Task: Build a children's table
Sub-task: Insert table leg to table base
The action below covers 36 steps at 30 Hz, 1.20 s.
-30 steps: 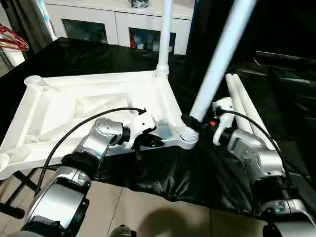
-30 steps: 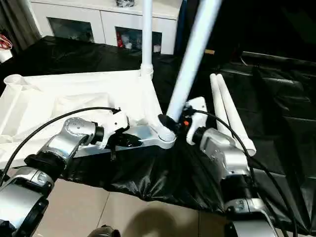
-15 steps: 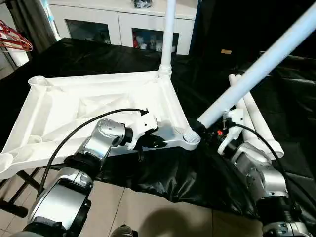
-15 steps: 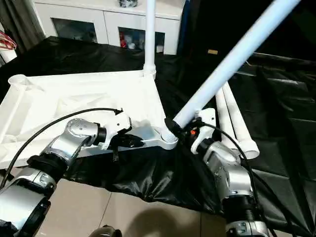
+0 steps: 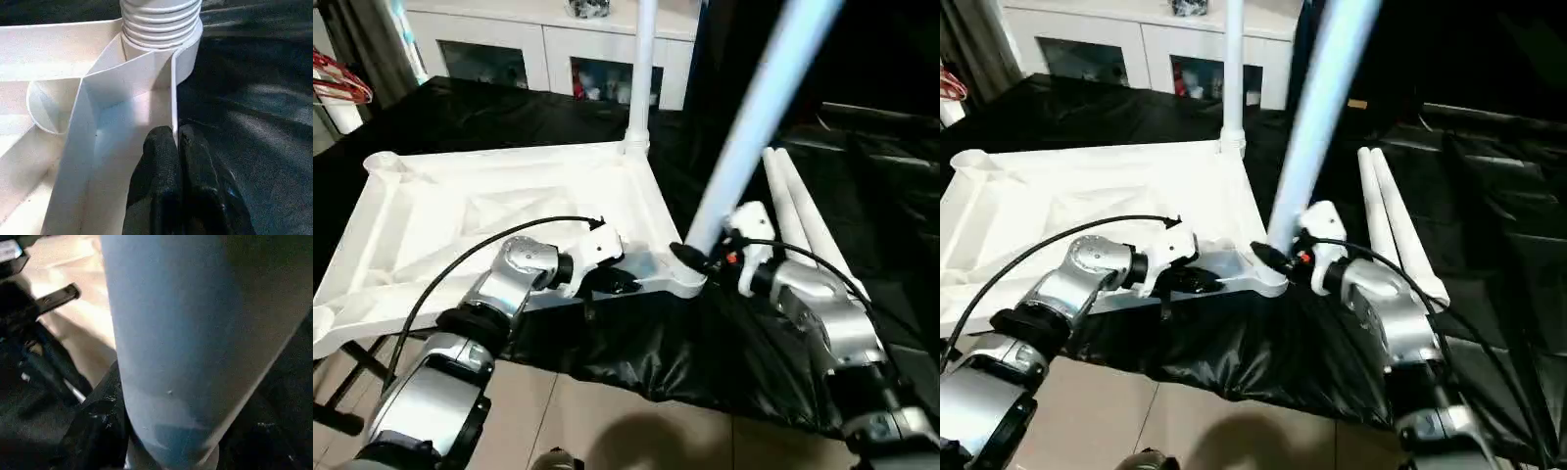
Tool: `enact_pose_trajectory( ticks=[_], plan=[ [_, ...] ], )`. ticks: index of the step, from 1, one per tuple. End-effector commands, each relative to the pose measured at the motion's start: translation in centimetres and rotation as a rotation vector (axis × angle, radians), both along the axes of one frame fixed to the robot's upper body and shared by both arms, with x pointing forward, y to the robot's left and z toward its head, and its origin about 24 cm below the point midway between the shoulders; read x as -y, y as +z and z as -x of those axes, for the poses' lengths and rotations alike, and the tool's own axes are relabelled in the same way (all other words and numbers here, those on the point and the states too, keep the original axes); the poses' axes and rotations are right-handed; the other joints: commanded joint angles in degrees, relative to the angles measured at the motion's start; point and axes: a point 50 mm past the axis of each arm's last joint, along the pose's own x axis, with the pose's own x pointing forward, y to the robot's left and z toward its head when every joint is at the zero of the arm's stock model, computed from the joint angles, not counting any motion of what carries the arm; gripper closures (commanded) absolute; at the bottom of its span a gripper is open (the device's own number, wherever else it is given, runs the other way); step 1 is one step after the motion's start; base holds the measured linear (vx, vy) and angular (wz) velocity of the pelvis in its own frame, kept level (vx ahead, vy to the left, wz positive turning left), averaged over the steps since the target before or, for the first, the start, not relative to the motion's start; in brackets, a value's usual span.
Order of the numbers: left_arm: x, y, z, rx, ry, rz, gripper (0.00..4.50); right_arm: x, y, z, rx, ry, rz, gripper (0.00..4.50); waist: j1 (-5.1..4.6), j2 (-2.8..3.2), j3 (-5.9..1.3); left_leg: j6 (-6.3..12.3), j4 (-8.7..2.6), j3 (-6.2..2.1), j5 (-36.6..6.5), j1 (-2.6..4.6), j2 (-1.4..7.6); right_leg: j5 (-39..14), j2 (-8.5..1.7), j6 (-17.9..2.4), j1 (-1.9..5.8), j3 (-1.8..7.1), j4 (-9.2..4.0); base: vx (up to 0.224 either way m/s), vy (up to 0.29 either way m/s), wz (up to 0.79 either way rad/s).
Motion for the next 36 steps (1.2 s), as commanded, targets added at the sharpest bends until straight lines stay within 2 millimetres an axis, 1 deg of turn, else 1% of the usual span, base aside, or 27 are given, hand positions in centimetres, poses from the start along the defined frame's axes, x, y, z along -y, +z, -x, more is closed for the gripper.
enact_pose_trajectory(
  ticks=[1,3,4,5,8,9,11,15,17,19,20,21,22,23,24,25,26,27,28,29,30,31,32,33,34,35,36],
  plan=[
    [-0.2,0.1,0.2,0.004,-0.037,-0.016,4.50,-0.6,-3.6,1.9,-0.179,0.109,0.064,2.61,-0.18,-0.12,-3.34,-0.49,-4.28,-1.71,-13.5,1.62,3.22,-3.4,-5.40,-11.8,1.18,2.60,-4.74,0.000,0.000,0.00],
    [-0.2,0.2,0.4,-0.004,-0.064,-0.014,4.50,-0.7,-3.6,2.1,-0.187,0.148,0.059,2.61,-0.05,-0.16,-3.45,0.44,-4.04,-1.53,-11.6,1.49,3.14,0.4,-5.29,-12.3,1.37,2.53,-4.43,0.000,0.000,0.00],
    [-0.3,0.4,0.9,-0.022,-0.125,-0.022,4.50,-0.8,-3.6,2.7,-0.198,0.249,0.054,2.61,0.00,-0.16,-3.47,0.73,-4.01,-1.52,-11.2,1.48,3.14,1.3,-5.27,-12.5,1.39,2.47,-4.35,0.000,0.000,0.00],
    [-0.3,0.5,1.0,-0.024,-0.141,-0.023,4.50,-0.8,-3.6,2.9,-0.200,0.276,0.053,2.61,0.06,-0.41,-3.54,1.44,-3.85,-1.45,-10.5,1.36,3.14,2.7,-5.22,-12.7,1.60,2.39,-4.19,0.000,0.000,0.00],
    [-0.5,0.8,1.4,-0.050,-0.194,-0.018,4.50,-0.5,-3.5,3.7,-0.219,0.374,0.030,2.61,0.22,-0.34,-3.55,2.68,-3.74,-1.37,-9.6,1.31,3.21,4.0,-5.23,-13.0,1.51,2.32,-4.08,0.000,0.000,0.00],
    [-0.6,0.9,1.5,-0.062,-0.207,-0.023,4.50,-0.4,-3.5,4.1,-0.224,0.416,0.033,2.61,0.36,-0.39,-3.43,2.65,-3.81,-1.34,-10.6,1.44,3.28,2.1,-5.23,-13.2,1.40,2.28,-4.28,0.000,0.000,0.00],
    [-0.9,0.9,1.6,-0.076,-0.219,-0.021,4.50,-0.3,-3.5,4.7,-0.234,0.486,0.042,2.61,0.46,-0.26,-3.36,2.06,-4.03,-1.44,-11.5,1.55,3.39,0.0,-5.27,-13.1,1.36,2.29,-4.45,0.000,0.000,0.00],
    [-1.1,1.0,1.6,-0.075,-0.207,-0.015,4.50,-0.4,-3.4,5.2,-0.247,0.532,0.032,2.61,0.46,-0.40,-3.26,1.01,-4.29,-1.49,-13.6,1.70,3.45,-3.2,-5.35,-13.2,1.21,2.36,-4.72,0.000,0.000,0.00],
    [-1.1,1.1,1.5,-0.065,-0.187,-0.011,4.50,-0.5,-3.4,5.2,-0.248,0.536,0.029,2.61,0.47,-0.44,-3.33,0.77,-4.31,-1.50,-13.6,1.78,3.44,-3.7,-5.41,-13.2,1.19,2.39,-4.74,0.000,0.000,0.00],
    [-1.1,1.2,1.3,-0.047,-0.161,-0.006,4.50,-0.6,-3.5,5.0,-0.242,0.519,0.027,2.61,0.44,-0.51,-3.38,0.73,-4.27,-1.51,-13.0,1.72,3.39,-2.6,-5.36,-13.4,1.20,2.38,-4.64,0.000,0.000,0.00],
    [-1.1,1.3,1.1,-0.031,-0.140,-0.002,4.50,-0.7,-3.6,4.9,-0.237,0.505,0.024,2.61,0.42,-0.54,-3.39,0.71,-4.27,-1.48,-13.1,1.73,3.37,-2.4,-5.29,-13.4,1.14,2.34,-4.60,0.000,0.000,0.00],
    [-1.0,1.4,0.7,-0.004,-0.090,0.003,4.50,-0.8,-3.6,4.3,-0.221,0.454,0.022,2.61,0.39,-0.58,-3.35,0.42,-4.33,-1.52,-13.7,1.80,3.40,-2.9,-5.46,-13.7,1.04,2.33,-4.72,0.000,0.000,0.00],
    [-0.9,1.7,-0.1,0.044,0.007,0.012,4.50,-0.9,-3.8,3.1,-0.195,0.345,0.023,2.61,0.33,-0.62,-3.29,0.24,-4.35,-1.53,-14.1,1.71,3.34,-3.5,-5.48,-13.6,1.12,2.36,-4.76,0.000,0.000,0.00],
    [-0.9,1.8,-0.3,0.050,0.030,0.014,4.50,-0.9,-3.9,2.9,-0.188,0.320,0.025,2.61,-0.02,-0.55,-3.14,-0.71,-4.57,-1.57,-16.1,1.92,3.31,-6.4,-5.56,-13.7,0.76,2.39,-5.01,0.000,0.000,0.00],
    [-0.9,2.0,-0.7,0.067,0.080,0.024,4.50,-0.9,-4.0,2.0,-0.179,0.233,0.028,2.61,-0.27,-0.68,-3.04,-1.78,-4.75,-1.77,-17.9,2.02,3.31,-10.6,-5.82,-13.2,0.88,2.41,-5.32,0.000,0.000,0.00],
    [-1.0,2.2,-0.8,0.073,0.099,0.029,4.50,-0.8,-4.0,1.7,-0.177,0.194,0.029,2.61,-0.46,-0.72,-3.00,-2.35,-4.90,-1.95,-18.3,1.88,3.28,-13.3,-5.93,-12.4,0.91,2.44,-5.45,0.000,0.000,0.00],
    [-1.0,2.4,-1.0,0.079,0.127,0.037,4.50,-0.8,-4.1,1.1,-0.169,0.139,0.035,2.61,-0.55,-0.77,-2.97,-2.49,-5.00,-2.02,-18.3,1.75,3.20,-14.3,-5.81,-11.7,1.05,2.38,-5.62,0.000,0.000,0.00],
    [-1.0,2.7,-1.2,0.082,0.176,0.051,4.50,-0.7,-4.2,0.1,-0.160,0.029,0.058,2.61,-0.70,-0.69,-3.01,-2.92,-5.13,-2.07,-18.0,1.72,3.25,-14.6,-5.86,-11.3,0.98,2.40,-5.59,0.000,0.000,0.00],
    [-1.0,2.9,-1.4,0.085,0.203,0.057,4.50,-0.7,-4.3,-0.3,-0.156,-0.024,0.066,2.61,-1.09,-0.69,-2.98,-3.23,-5.17,-2.10,-18.5,1.70,3.19,-14.8,-5.75,-11.4,0.86,2.38,-5.47,0.000,0.000,0.00],
    [-1.0,3.0,-1.4,0.086,0.219,0.060,4.50,-0.7,-4.3,-0.7,-0.157,-0.061,0.067,2.61,-1.57,-0.77,-3.06,-3.60,-5.28,-2.27,-18.7,1.58,3.04,-15.3,-5.76,-11.3,1.00,2.27,-5.50,0.000,0.000,0.00],
    [-0.9,3.2,-1.6,0.088,0.248,0.066,4.50,-0.7,-4.3,-1.2,-0.163,-0.129,0.067,2.61,-1.77,-0.73,-3.16,-3.51,-5.18,-2.20,-18.1,1.61,3.07,-14.1,-5.68,-11.3,0.91,2.37,-5.52,0.000,0.000,0.00],
    [-0.9,3.2,-1.6,0.089,0.250,0.067,4.50,-0.7,-4.4,-1.2,-0.163,-0.133,0.067,2.61,-1.77,-0.73,-3.16,-3.51,-5.18,-2.20,-18.1,1.61,3.07,-14.1,-5.68,-11.3,0.91,2.37,-5.52,0.000,0.000,0.00],
    [-0.8,3.4,-1.8,0.093,0.292,0.071,4.50,-0.8,-4.4,-1.7,-0.176,-0.189,0.059,2.61,-1.90,-0.72,-3.28,-2.80,-4.93,-1.96,-16.6,1.62,3.05,-10.1,-5.44,-11.9,0.86,2.51,-5.24,0.000,0.000,0.00],
    [-0.2,3.8,-2.1,0.104,0.391,0.074,4.50,-1.1,-4.6,-2.4,-0.195,-0.275,0.051,2.61,-2.00,-0.76,-3.45,-2.40,-4.71,-1.80,-15.0,1.67,2.98,-6.6,-5.24,-12.9,0.85,2.47,-4.90,0.000,0.000,0.00],
    [0.1,3.9,-2.1,0.110,0.415,0.076,4.50,-1.2,-4.7,-2.5,-0.201,-0.299,0.050,2.61,-1.98,-0.67,-3.57,-2.25,-4.59,-1.71,-14.1,1.72,3.03,-4.7,-5.26,-13.4,0.91,2.46,-4.74,0.000,0.000,0.00],
    [0.3,3.9,-2.1,0.116,0.430,0.079,4.50,-1.3,-4.8,-2.6,-0.206,-0.316,0.051,2.61,-1.89,-0.65,-3.82,-1.41,-4.24,-1.60,-11.4,1.55,2.93,-0.2,-5.09,-14.1,1.09,2.41,-4.34,0.000,0.000,0.00],
    [1.0,3.9,-1.8,0.116,0.420,0.094,4.50,-1.4,-4.9,-2.7,-0.216,-0.327,0.050,2.61,-1.75,-0.92,-4.06,-0.15,-3.87,-1.43,-8.0,1.31,2.83,5.3,-4.89,-14.6,1.31,2.32,-3.77,0.000,0.000,0.00]
  ],
)
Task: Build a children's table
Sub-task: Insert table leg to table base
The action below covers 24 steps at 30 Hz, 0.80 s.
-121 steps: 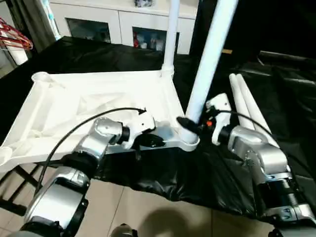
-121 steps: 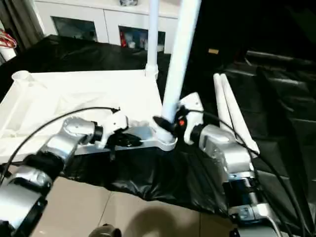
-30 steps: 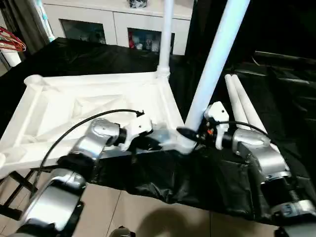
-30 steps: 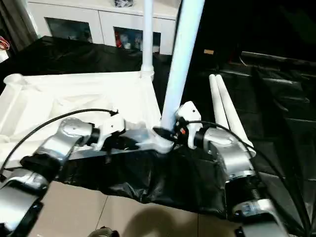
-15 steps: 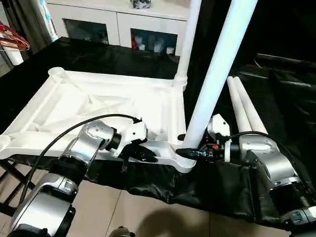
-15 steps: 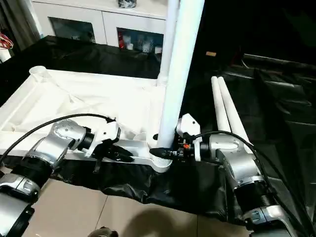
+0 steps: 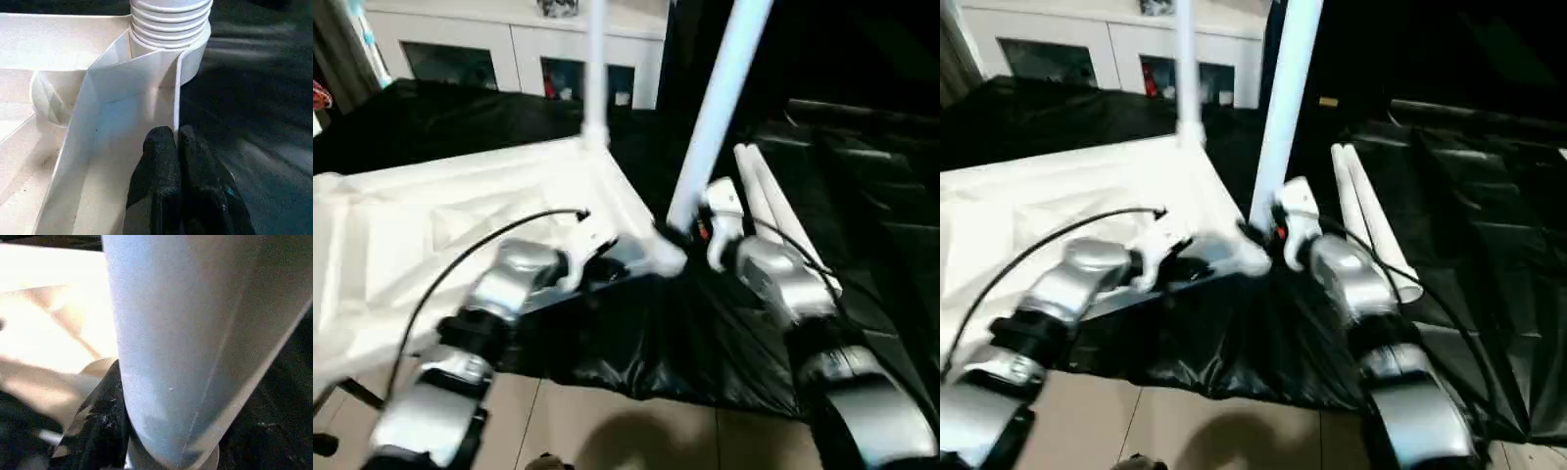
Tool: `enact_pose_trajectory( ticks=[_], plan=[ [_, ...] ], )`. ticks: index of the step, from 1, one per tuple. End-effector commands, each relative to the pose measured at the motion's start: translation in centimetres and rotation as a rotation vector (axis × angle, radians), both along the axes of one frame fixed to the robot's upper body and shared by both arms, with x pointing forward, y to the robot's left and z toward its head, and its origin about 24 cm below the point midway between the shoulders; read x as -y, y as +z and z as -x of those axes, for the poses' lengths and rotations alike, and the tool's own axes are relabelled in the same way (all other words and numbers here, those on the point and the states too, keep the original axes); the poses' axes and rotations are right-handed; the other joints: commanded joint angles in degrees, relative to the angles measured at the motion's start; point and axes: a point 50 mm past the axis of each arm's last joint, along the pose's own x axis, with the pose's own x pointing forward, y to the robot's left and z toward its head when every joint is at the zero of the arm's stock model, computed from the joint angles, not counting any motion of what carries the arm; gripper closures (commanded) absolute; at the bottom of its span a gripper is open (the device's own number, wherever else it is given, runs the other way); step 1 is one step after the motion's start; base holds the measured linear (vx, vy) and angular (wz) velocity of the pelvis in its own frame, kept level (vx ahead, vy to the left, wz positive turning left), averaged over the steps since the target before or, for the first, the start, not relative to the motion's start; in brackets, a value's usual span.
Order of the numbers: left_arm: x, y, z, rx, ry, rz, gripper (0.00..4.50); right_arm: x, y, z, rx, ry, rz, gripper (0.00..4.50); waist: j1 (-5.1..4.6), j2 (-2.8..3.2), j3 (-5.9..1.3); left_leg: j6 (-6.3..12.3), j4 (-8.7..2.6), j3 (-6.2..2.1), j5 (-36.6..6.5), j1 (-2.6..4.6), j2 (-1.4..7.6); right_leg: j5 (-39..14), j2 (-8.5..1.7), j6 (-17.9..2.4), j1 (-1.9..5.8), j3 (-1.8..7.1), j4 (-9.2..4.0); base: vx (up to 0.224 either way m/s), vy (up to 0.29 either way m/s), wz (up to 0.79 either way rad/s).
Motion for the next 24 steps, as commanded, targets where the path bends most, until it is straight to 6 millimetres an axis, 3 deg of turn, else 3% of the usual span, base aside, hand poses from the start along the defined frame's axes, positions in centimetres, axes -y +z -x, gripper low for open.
enact_pose_trajectory(
  ticks=[1,2,4,6,7,8,10,12,15,24],
  plan=[
    [0.1,3.3,-1.2,0.142,0.067,0.051,4.50,1.3,-4.9,1.9,-0.209,-0.066,0.073,2.61,0.11,0.21,-3.71,0.08,-3.41,-1.46,-8.2,1.51,2.76,4.6,-4.89,-14.2,2.25,2.44,-3.52,0.000,0.000,0.00],
    [0.5,3.3,-1.0,0.142,0.057,0.062,4.50,1.2,-4.9,1.8,-0.216,-0.073,0.071,2.61,0.27,0.15,-3.80,2.28,-3.01,-1.33,-5.2,1.23,2.49,10.2,-4.72,-14.6,2.42,2.35,-3.11,0.000,0.000,0.00],
    [1.6,3.2,-0.4,0.135,0.023,0.085,4.50,0.8,-5.2,1.8,-0.225,-0.068,0.079,2.61,0.25,-0.03,-3.68,3.64,-2.93,-1.30,-5.0,1.10,2.48,10.9,-4.77,-14.7,2.44,2.26,-3.15,0.000,0.000,0.00],
    [1.9,3.1,-0.1,0.130,0.018,0.084,4.50,0.6,-5.3,1.8,-0.224,-0.067,0.089,2.61,0.11,0.07,-3.50,3.08,-3.16,-1.29,-7.7,1.32,2.72,5.9,-4.88,-14.5,2.30,2.25,-3.60,0.000,0.000,0.00],
    [1.9,3.1,-0.1,0.130,0.018,0.084,4.50,0.6,-5.3,1.8,-0.224,-0.067,0.089,2.61,0.11,0.07,-3.50,3.08,-3.16,-1.29,-7.7,1.32,2.72,5.9,-4.88,-14.5,2.30,2.25,-3.60,0.000,0.000,0.00],
    [2.1,3.0,0.1,0.129,0.012,0.080,4.50,0.5,-5.4,1.8,-0.220,-0.064,0.100,2.61,-0.13,0.23,-3.34,2.00,-3.41,-1.37,-9.7,1.37,2.87,2.2,-5.00,-14.3,2.19,2.27,-3.95,0.000,0.000,0.00],
    [2.3,2.8,0.4,0.123,0.002,0.080,4.50,0.6,-5.5,1.7,-0.204,-0.093,0.126,2.61,-0.26,0.36,-3.23,1.02,-3.58,-1.41,-11.0,1.52,2.93,0.0,-4.93,-14.0,2.06,2.34,-4.15,0.000,0.000,0.00],
    [2.3,2.8,0.5,0.129,-0.005,0.073,4.50,0.7,-5.4,1.6,-0.195,-0.107,0.127,1.91,-0.49,0.46,-3.20,0.24,-3.68,-1.39,-12.0,1.63,2.83,-0.9,-4.78,-13.7,1.97,2.41,-4.28,0.000,0.000,0.00],
    [2.1,2.7,0.5,0.158,-0.042,0.034,4.50,0.7,-4.9,1.3,-0.179,-0.111,0.082,1.82,-0.32,0.43,-3.37,0.31,-3.55,-1.41,-11.4,1.55,2.79,0.4,-4.87,-13.5,2.12,2.50,-4.18,0.000,0.000,0.00],
    [1.7,2.8,1.3,0.167,-0.187,0.035,4.50,0.4,-3.1,0.9,-0.094,0.027,0.004,0.92,0.13,0.50,-3.61,2.62,-3.09,-1.26,-7.4,1.32,2.75,7.4,-4.60,-14.4,2.18,2.29,-3.31,0.000,0.000,0.00]
  ],
)
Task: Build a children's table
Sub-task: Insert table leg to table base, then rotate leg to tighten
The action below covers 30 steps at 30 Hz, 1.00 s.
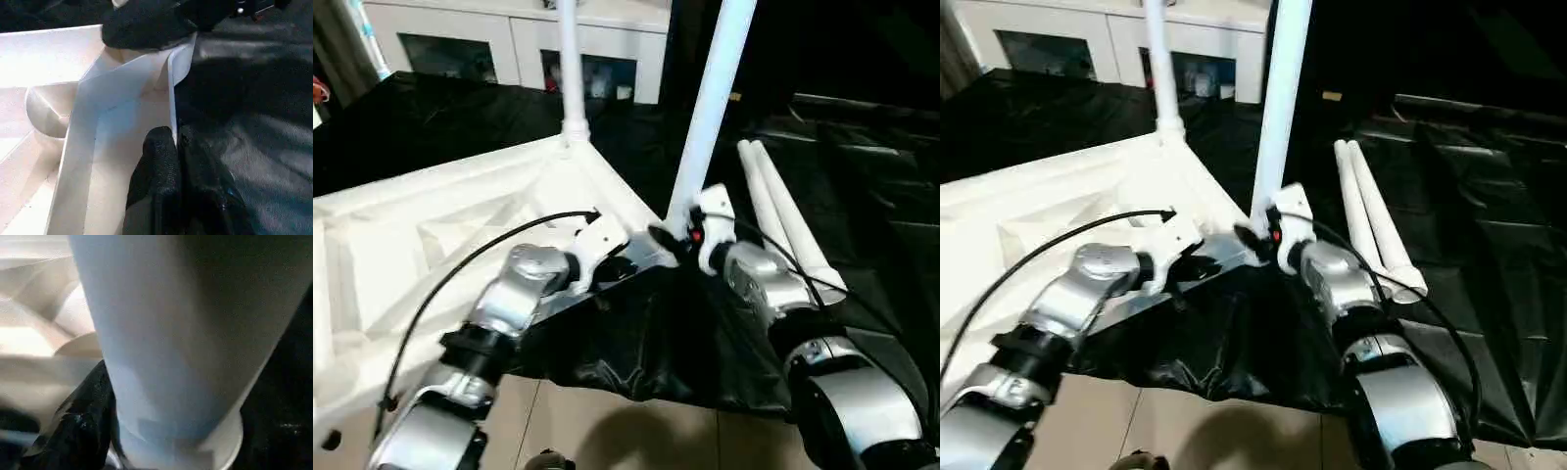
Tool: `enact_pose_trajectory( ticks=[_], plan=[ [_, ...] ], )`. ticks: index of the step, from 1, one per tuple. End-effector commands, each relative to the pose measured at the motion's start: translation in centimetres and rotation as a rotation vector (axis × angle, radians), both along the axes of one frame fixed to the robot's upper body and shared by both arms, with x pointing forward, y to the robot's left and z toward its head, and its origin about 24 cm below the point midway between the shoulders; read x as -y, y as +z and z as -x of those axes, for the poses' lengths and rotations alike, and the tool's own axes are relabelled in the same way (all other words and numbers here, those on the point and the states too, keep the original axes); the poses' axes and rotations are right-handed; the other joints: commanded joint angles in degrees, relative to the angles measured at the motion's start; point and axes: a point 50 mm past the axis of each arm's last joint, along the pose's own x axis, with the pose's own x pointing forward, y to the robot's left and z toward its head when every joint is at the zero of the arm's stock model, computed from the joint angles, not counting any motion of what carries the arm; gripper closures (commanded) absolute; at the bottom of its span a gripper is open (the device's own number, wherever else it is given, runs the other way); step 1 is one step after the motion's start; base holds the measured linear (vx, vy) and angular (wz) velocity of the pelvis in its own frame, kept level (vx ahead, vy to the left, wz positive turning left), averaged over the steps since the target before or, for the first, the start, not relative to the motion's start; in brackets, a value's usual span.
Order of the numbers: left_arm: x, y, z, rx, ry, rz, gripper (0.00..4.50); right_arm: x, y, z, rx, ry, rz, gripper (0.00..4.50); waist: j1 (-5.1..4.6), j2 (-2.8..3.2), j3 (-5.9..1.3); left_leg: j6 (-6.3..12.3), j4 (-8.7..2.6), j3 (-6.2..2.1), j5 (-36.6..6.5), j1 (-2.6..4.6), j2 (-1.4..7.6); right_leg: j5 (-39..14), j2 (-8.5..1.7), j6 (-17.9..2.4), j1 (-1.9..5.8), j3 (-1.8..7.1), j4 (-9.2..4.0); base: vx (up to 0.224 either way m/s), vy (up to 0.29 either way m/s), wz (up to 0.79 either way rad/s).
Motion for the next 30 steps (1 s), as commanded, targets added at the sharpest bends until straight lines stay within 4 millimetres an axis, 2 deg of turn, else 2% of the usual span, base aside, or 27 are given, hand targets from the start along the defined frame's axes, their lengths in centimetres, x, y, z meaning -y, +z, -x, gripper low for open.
enact_pose_trajectory(
  ticks=[1,3,5,6,8,9,10,12,16,18,20,21,22,30],
  plan=[
    [1.4,2.5,0.0,0.102,-0.136,0.056,4.50,0.8,-0.8,0.5,-0.033,0.036,0.019,0.89,0.13,0.48,-3.83,2.62,-3.09,-1.29,-7.4,1.68,2.68,7.3,-4.69,-14.5,2.46,2.30,-3.33,0.000,0.000,0.00],
    [1.1,2.5,0.2,0.095,-0.200,0.046,4.50,1.0,-0.5,0.8,-0.017,0.119,0.021,0.67,0.63,0.74,-3.87,2.77,-2.99,-1.22,-7.5,1.73,2.76,7.6,-4.61,-14.4,2.48,2.24,-3.22,0.000,0.000,0.00],
    [1.0,2.5,0.3,0.093,-0.226,0.041,4.50,1.1,-0.4,1.0,-0.014,0.153,0.024,0.67,0.73,0.63,-3.90,2.91,-2.91,-1.17,-7.0,1.66,2.79,8.7,-4.48,-14.5,2.47,2.17,-3.00,0.000,0.000,0.00],
    [0.8,2.4,0.6,0.078,-0.276,0.041,4.50,1.4,-0.4,1.5,-0.014,0.241,0.027,0.67,0.95,0.85,-3.98,3.20,-2.75,-1.18,-6.5,1.63,2.78,9.6,-4.50,-14.7,2.44,2.12,-2.88,0.000,0.000,0.00],
    [0.6,2.4,0.7,0.070,-0.306,0.043,4.50,1.6,-0.3,1.9,-0.009,0.303,0.036,0.67,1.38,0.73,-3.99,3.77,-2.52,-1.10,-5.8,1.53,2.77,11.1,-4.41,-14.6,2.44,2.08,-2.74,0.000,0.000,0.00],
    [0.3,2.4,0.8,0.046,-0.342,0.043,4.50,2.0,-0.2,2.6,-0.003,0.403,0.055,0.67,1.58,0.90,-4.00,3.94,-2.46,-1.09,-5.9,1.54,2.75,11.2,-4.38,-14.4,2.42,2.07,-2.72,0.000,0.000,0.00],
    [0.2,2.3,0.8,0.042,-0.352,0.039,4.50,2.1,-0.2,2.8,-0.003,0.429,0.060,0.67,1.96,0.74,-4.02,4.08,-2.43,-1.09,-6.1,1.65,2.85,11.2,-4.44,-14.2,2.34,2.06,-2.75,0.000,0.000,0.00],
    [-0.2,2.2,0.9,0.025,-0.382,0.029,4.50,2.5,-0.2,3.4,-0.001,0.505,0.074,0.67,2.02,0.89,-3.88,3.58,-2.60,-1.23,-7.3,1.49,2.83,8.9,-4.51,-14.3,2.35,1.98,-2.88,0.000,0.000,0.00],
    [-0.6,2.0,1.1,-0.008,-0.436,0.010,4.50,2.7,-0.1,4.6,0.007,0.611,0.084,0.67,2.01,0.92,-3.80,2.66,-2.77,-1.27,-9.5,1.68,3.00,6.3,-4.62,-14.3,2.24,2.04,-3.09,0.000,0.000,0.00],
    [-0.7,1.8,1.2,-0.030,-0.456,-0.003,4.50,2.8,-0.1,5.0,0.007,0.642,0.085,1.00,1.95,1.01,-3.70,2.24,-2.90,-1.30,-10.7,1.71,3.04,4.2,-4.68,-14.5,2.14,2.06,-3.24,0.000,0.000,0.00],
    [-0.8,1.6,1.3,-0.041,-0.471,-0.012,4.50,2.8,-0.2,5.3,0.004,0.660,0.083,1.00,1.97,1.16,-3.67,1.74,-3.00,-1.33,-11.6,1.85,3.09,2.6,-4.72,-14.5,2.03,2.10,-3.41,0.000,0.000,0.00],
    [-0.8,1.6,1.3,-0.041,-0.471,-0.012,4.50,2.8,-0.2,5.3,0.004,0.660,0.083,1.07,1.96,1.03,-3.68,1.45,-3.00,-1.30,-11.9,1.92,3.11,2.4,-4.76,-14.8,2.03,2.14,-3.44,0.000,0.000,0.00],
    [-0.8,1.5,1.2,-0.040,-0.473,-0.012,4.50,2.7,-0.2,5.5,0.000,0.672,0.079,1.38,1.95,1.01,-3.67,1.38,-3.02,-1.30,-12.0,1.87,3.11,2.5,-4.75,-14.9,2.03,2.13,-3.41,0.000,0.000,0.00],
    [-0.7,1.1,1.1,-0.039,-0.469,-0.013,4.50,2.4,-0.6,6.0,-0.021,0.671,0.060,1.71,2.17,1.00,-3.79,2.00,-2.82,-1.30,-10.5,1.69,2.99,4.0,-4.86,-14.9,2.14,2.09,-3.28,0.000,0.000,0.00]
  ],
)
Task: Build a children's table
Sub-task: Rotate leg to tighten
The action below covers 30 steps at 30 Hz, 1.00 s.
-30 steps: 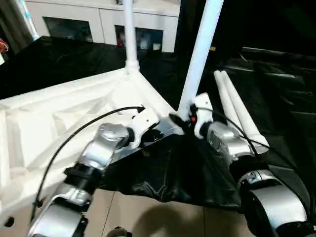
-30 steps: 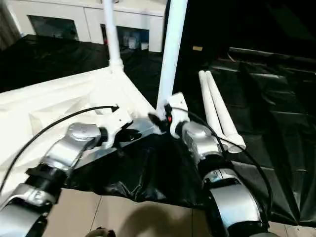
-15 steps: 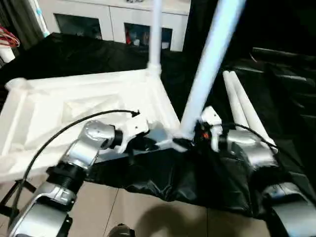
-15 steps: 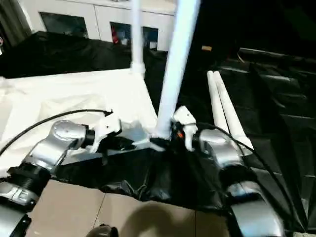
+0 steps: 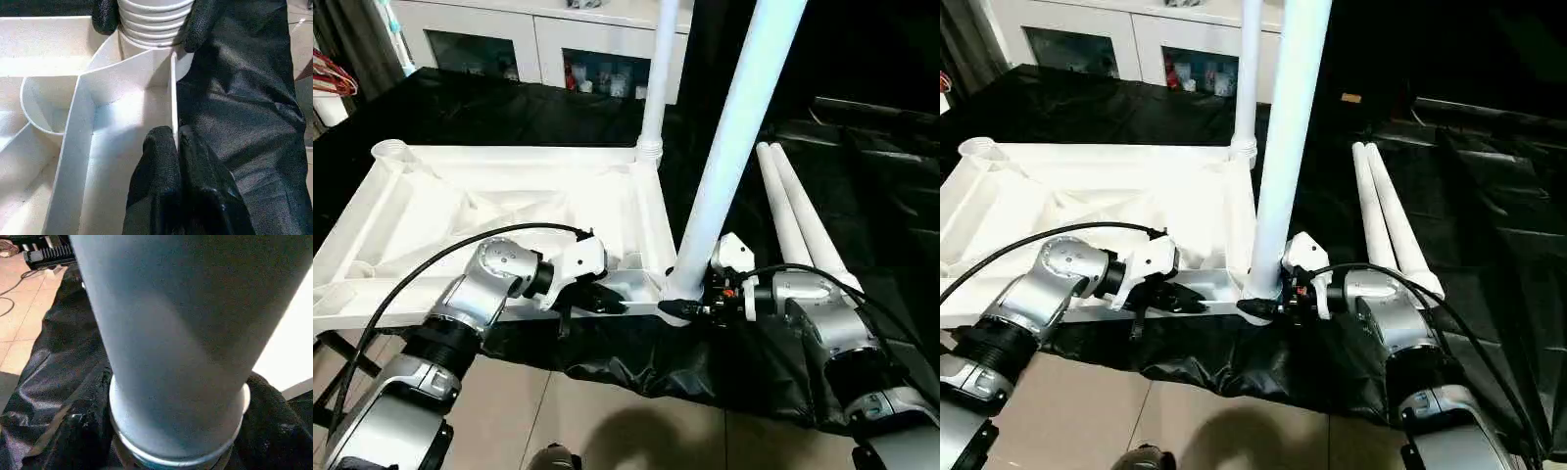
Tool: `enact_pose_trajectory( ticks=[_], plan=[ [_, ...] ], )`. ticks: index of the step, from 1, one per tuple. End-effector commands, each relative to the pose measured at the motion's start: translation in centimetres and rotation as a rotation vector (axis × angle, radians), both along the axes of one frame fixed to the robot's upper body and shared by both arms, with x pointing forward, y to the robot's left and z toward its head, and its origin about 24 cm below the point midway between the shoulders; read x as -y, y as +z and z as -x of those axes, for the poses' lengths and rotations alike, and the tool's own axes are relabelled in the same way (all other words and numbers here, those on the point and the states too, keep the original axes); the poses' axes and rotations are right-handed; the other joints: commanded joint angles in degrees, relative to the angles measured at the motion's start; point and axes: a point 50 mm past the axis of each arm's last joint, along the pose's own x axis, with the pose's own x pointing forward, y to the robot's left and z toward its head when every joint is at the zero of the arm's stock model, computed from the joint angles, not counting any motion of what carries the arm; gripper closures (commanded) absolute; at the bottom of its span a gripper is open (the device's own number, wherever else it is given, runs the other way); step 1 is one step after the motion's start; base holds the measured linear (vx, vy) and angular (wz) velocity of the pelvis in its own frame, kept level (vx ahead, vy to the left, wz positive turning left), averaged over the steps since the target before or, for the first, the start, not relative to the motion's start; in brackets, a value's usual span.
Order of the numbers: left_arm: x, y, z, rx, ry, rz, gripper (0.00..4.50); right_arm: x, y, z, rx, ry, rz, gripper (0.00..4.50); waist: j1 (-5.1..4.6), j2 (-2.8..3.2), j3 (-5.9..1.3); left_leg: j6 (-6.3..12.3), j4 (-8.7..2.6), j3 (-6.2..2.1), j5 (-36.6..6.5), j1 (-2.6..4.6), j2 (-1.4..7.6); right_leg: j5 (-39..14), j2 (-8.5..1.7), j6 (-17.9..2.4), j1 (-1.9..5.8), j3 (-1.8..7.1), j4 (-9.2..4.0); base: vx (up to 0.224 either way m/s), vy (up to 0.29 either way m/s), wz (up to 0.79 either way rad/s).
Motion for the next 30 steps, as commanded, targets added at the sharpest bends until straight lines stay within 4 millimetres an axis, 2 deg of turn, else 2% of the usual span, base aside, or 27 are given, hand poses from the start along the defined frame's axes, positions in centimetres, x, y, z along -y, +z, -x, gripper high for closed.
enact_pose_trajectory(
  ticks=[1,4,7,9,10,11,12,15,17,18,21,22,23,24,26,27,28,30],
  plan=[
    [1.6,1.0,-0.4,0.053,-0.038,0.032,4.50,-0.9,-0.5,0.6,-0.031,0.038,-0.009,1.72,-0.17,0.48,-3.98,1.89,-3.63,-1.27,-10.5,2.09,2.81,3.5,-4.80,-14.9,2.14,2.21,-3.46,0.000,0.000,0.00],
    [1.7,0.9,-0.5,0.055,-0.025,0.041,4.50,-1.0,-0.7,0.6,-0.040,0.017,-0.015,1.73,-0.02,0.49,-3.94,1.67,-3.71,-1.30,-11.0,2.18,2.90,2.1,-4.85,-14.7,2.09,2.24,-3.56,0.000,0.000,0.00],
    [2.2,0.8,-1.5,0.092,0.116,0.073,4.50,-1.2,-1.8,-0.3,-0.073,-0.206,-0.028,1.73,-0.22,0.45,-3.77,0.74,-3.96,-1.35,-12.2,2.24,2.90,0.0,-4.95,-14.6,1.94,2.27,-3.78,0.000,0.000,0.00],
    [2.7,0.7,-2.1,0.113,0.207,0.086,4.50,-1.4,-2.6,-1.1,-0.057,-0.353,0.003,1.73,-0.71,0.43,-3.49,-1.08,-4.38,-1.46,-14.7,2.52,2.86,-4.9,-5.22,-14.2,1.68,2.40,-4.29,0.000,0.000,0.00],
    [3.3,0.7,-2.5,0.128,0.268,0.099,4.50,-1.6,-3.1,-1.7,-0.048,-0.478,0.028,1.73,-1.11,0.35,-3.30,-2.27,-4.67,-1.68,-17.2,2.65,2.72,-9.7,-5.31,-13.5,1.83,2.40,-4.72,0.000,0.000,0.00],
    [3.3,0.7,-2.5,0.128,0.270,0.099,4.50,-1.6,-3.1,-1.7,-0.049,-0.482,0.028,1.73,-1.47,0.43,-3.29,-3.14,-4.84,-1.77,-17.5,2.55,2.71,-11.6,-5.41,-12.7,1.86,2.54,-4.85,0.000,0.000,0.00],
    [3.7,0.7,-2.8,0.139,0.301,0.102,4.50,-1.9,-3.3,-2.1,-0.056,-0.555,0.036,1.73,-1.57,0.35,-3.35,-3.31,-4.90,-1.87,-17.2,2.41,2.70,-11.7,-5.42,-12.0,2.04,2.54,-4.89,0.000,0.000,0.00],
    [4.8,0.6,-3.2,0.172,0.367,0.089,4.50,-2.8,-3.5,-2.8,-0.093,-0.702,0.020,1.74,-1.76,0.46,-3.52,-2.81,-4.64,-1.72,-16.7,2.71,2.55,-10.1,-5.43,-11.9,1.82,2.72,-4.98,0.000,0.000,0.00],
    [5.4,0.5,-3.4,0.181,0.411,0.088,4.50,-3.3,-3.5,-3.3,-0.100,-0.788,0.032,1.74,-1.90,0.55,-3.59,-2.17,-4.61,-1.60,-14.3,2.58,2.55,-6.1,-5.09,-12.2,1.81,2.72,-4.67,0.000,0.000,0.00],
    [6.0,0.5,-3.6,0.195,0.435,0.091,4.50,-3.7,-3.4,-3.6,-0.095,-0.838,0.020,1.74,-1.92,0.28,-3.66,-1.99,-4.53,-1.51,-13.7,2.62,2.45,-5.0,-5.02,-12.4,1.84,2.65,-4.62,0.000,0.000,0.00],
    [6.7,0.5,-3.6,0.197,0.423,0.096,4.50,-4.3,-3.1,-3.9,-0.114,-0.864,-0.051,1.74,-1.82,0.44,-3.69,-1.50,-4.47,-1.48,-13.4,2.55,2.48,-3.9,-5.10,-12.3,1.95,2.65,-4.60,0.000,0.000,0.00],
    [6.7,0.4,-3.6,0.196,0.420,0.098,4.50,-4.4,-3.0,-3.9,-0.118,-0.863,-0.064,1.18,-1.82,0.45,-3.68,-1.17,-4.45,-1.46,-13.6,2.48,2.45,-3.3,-5.15,-12.3,1.97,2.65,-4.60,0.000,0.000,0.00],
    [6.9,0.5,-3.6,0.191,0.419,0.110,4.50,-4.4,-2.9,-4.0,-0.124,-0.867,-0.088,1.04,-1.75,0.45,-3.57,-0.99,-4.50,-1.46,-14.0,2.52,2.45,-3.8,-5.14,-12.2,1.97,2.61,-4.74,0.000,0.000,0.00],
    [6.9,0.5,-3.5,0.193,0.413,0.115,4.50,-4.4,-2.7,-4.1,-0.122,-0.860,-0.105,1.04,-1.79,0.35,-3.50,-0.69,-4.59,-1.49,-14.6,2.49,2.49,-4.7,-5.25,-12.2,2.01,2.65,-4.81,0.000,0.000,0.00],
    [7.0,0.5,-3.4,0.195,0.394,0.118,4.50,-4.4,-2.5,-4.1,-0.111,-0.845,-0.113,0.99,-1.82,0.52,-3.50,-0.76,-4.69,-1.56,-15.4,2.55,2.61,-5.8,-5.26,-12.0,1.93,2.62,-4.90,0.000,0.000,0.00],
    [7.0,0.5,-3.2,0.194,0.369,0.118,4.50,-4.3,-2.3,-4.2,-0.091,-0.831,-0.105,0.77,-1.85,0.44,-3.51,-0.80,-4.69,-1.52,-15.2,2.53,2.59,-5.8,-5.19,-12.0,1.92,2.60,-4.89,0.000,0.000,0.00],
    [7.0,0.4,-2.9,0.185,0.332,0.126,4.50,-4.1,-2.0,-4.3,-0.063,-0.797,-0.099,0.65,-1.86,0.57,-3.55,-0.80,-4.68,-1.54,-15.0,2.51,2.59,-5.4,-5.20,-12.1,1.95,2.60,-4.81,0.000,0.000,0.00],
    [6.8,0.4,-2.5,0.172,0.282,0.135,4.50,-3.8,-1.6,-4.3,-0.037,-0.738,-0.106,0.59,-1.91,0.43,-3.69,0.08,-4.46,-1.47,-13.3,2.18,2.52,-2.5,-5.20,-12.4,2.16,2.56,-4.54,0.000,0.000,0.00]
  ],
)
